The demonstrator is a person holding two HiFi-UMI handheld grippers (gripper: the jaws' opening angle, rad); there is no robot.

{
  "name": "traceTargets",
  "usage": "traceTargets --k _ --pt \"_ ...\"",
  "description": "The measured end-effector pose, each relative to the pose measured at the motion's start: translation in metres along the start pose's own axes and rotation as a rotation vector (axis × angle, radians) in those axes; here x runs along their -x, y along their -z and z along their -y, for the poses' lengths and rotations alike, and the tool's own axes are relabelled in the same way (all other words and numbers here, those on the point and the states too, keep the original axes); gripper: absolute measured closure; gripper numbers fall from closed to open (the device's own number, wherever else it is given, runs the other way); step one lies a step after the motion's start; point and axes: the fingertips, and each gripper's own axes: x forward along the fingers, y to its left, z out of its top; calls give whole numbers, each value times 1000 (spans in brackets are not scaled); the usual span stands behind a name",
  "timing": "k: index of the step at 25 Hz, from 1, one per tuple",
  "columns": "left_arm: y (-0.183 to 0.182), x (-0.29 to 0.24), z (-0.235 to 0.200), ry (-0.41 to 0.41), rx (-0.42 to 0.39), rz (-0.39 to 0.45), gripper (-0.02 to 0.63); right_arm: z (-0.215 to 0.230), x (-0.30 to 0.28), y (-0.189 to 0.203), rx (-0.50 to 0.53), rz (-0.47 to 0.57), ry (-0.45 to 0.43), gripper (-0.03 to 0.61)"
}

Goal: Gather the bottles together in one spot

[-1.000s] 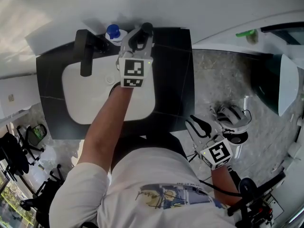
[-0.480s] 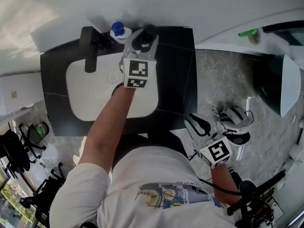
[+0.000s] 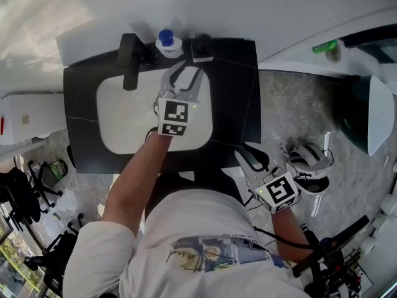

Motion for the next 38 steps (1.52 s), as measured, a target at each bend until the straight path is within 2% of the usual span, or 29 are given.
traceTargets --k 2,9,12,15,21,24,28,38 --pt "4 23 3 14 18 -13 491 -7 -5 -6 11 16 -4 495" --pt "6 129 11 93 100 -46 536 -48 -22 -38 89 71 -39 528" --pt "-3 177 0 78 118 -49 571 -72 -32 -54 139 90 -64 577" --pt "-9 223 -13 63 140 -81 612 -96 -40 -64 175 93 -75 577" --pt "7 299 -22 160 146 -126 612 -139 -47 -74 218 94 -62 577" --pt "8 330 -19 200 187 -169 612 -165 -46 -76 232 107 -59 577" --pt "20 361 -9 234 202 -165 612 -195 -39 -68 244 103 -49 577" --pt "17 418 16 323 160 -159 612 -263 -24 -49 271 112 -39 577"
